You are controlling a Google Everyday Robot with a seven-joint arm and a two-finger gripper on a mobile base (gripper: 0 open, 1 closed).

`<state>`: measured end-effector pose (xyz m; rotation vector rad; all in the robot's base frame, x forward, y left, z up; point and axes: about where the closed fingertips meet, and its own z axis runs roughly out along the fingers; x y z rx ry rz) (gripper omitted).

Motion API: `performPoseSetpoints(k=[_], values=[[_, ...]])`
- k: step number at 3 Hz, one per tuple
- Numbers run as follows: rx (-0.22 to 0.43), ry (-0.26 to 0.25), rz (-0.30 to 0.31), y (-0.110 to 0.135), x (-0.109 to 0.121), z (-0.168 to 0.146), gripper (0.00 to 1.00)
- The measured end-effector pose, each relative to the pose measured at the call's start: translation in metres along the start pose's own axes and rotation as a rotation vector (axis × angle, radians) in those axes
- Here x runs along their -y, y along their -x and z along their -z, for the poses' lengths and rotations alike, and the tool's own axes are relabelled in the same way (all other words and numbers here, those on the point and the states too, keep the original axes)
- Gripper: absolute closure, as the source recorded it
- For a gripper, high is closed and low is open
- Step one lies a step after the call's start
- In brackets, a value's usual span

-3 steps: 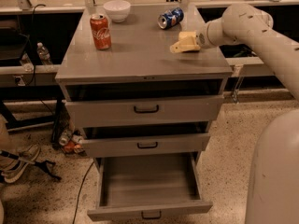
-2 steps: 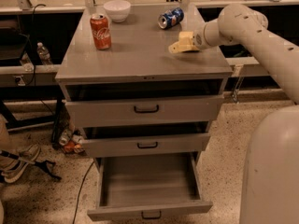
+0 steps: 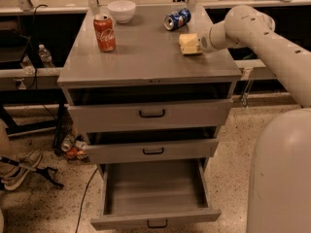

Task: Place sponge into bottom drawer

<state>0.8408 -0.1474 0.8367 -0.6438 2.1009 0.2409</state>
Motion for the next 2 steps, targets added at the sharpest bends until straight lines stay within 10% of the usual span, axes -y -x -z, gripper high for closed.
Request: performPoseSetpoints(k=[2], values=[[0.104, 0.027, 0.093, 0.012, -0.005, 0.075, 1.00]])
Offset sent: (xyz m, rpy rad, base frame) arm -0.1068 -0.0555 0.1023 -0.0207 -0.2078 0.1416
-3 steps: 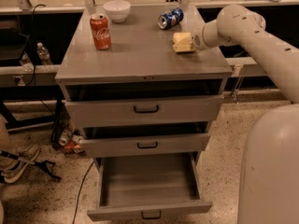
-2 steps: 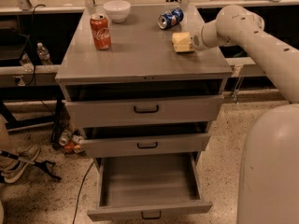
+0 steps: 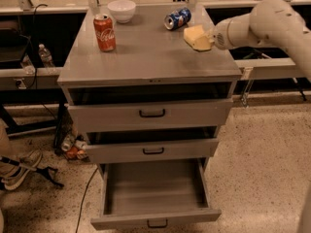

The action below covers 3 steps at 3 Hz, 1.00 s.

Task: Place sponge into bottom drawer

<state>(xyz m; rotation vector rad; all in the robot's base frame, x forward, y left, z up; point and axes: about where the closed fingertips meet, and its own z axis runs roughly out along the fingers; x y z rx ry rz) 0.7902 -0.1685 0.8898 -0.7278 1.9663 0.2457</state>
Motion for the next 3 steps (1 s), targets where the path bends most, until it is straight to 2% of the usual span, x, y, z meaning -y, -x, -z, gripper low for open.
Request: performPoseSetpoints(k=[1, 2, 3], values=[[0.009, 0.007, 0.059, -0.002, -0.002, 0.055, 1.00], [0.000, 0.028, 0.075, -0.006, -0.004, 0.054, 1.00], [-0.013, 0.114, 0.135, -0.032, -0.025, 0.077, 1.00]])
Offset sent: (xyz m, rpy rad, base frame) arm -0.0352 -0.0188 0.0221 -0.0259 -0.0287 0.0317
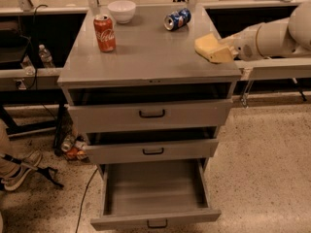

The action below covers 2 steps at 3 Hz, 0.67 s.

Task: Place sponge into bottom drawer

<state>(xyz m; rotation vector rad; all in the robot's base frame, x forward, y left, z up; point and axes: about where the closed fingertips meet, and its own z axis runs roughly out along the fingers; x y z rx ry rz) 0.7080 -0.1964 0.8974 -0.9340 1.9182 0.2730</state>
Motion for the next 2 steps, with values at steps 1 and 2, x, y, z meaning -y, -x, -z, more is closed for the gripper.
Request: performPoseSetpoints(k=[1, 2], values=[[-0.078, 0.155, 0.162, -0.046, -0.056, 0.046, 1.00], [-0.121, 0.269, 0.245, -0.075, -0.091, 0.072, 1.00]])
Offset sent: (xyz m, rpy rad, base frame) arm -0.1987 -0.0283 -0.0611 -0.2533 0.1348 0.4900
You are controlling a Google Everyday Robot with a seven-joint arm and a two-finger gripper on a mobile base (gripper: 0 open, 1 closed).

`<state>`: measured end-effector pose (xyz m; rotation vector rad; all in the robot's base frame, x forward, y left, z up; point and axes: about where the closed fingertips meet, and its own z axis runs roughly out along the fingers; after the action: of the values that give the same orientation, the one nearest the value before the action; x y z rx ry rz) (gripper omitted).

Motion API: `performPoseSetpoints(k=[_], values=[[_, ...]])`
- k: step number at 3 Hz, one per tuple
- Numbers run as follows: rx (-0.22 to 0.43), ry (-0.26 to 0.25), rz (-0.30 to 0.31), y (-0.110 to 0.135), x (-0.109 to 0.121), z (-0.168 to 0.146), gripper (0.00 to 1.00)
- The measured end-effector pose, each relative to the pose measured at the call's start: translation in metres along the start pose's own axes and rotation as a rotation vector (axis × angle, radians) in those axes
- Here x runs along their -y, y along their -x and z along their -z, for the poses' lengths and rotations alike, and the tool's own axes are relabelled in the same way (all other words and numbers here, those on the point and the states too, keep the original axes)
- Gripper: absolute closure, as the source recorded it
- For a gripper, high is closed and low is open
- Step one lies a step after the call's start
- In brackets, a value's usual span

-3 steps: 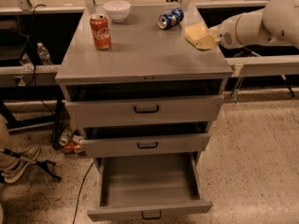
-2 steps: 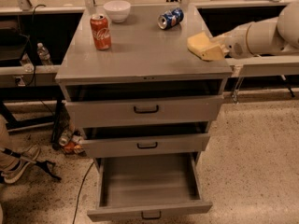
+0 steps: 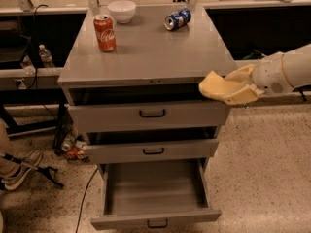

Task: Place sponge into bottom drawer

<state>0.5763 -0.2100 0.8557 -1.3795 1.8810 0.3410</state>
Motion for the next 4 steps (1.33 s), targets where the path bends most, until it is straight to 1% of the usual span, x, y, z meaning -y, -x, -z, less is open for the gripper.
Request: performPoseSetpoints(k=[1, 2, 3, 4], values=[[-0.084, 0.179, 0.031, -0.039, -0.054, -0.011, 1.00], [-0.084, 0.179, 0.031, -0.039, -0.054, -0.011, 1.00], [-0.094, 0.220, 0.006, -0.052, -0.066, -0.030, 1.00], [-0.089, 0.275, -0.036, -0.084, -0.097, -0.070, 1.00]])
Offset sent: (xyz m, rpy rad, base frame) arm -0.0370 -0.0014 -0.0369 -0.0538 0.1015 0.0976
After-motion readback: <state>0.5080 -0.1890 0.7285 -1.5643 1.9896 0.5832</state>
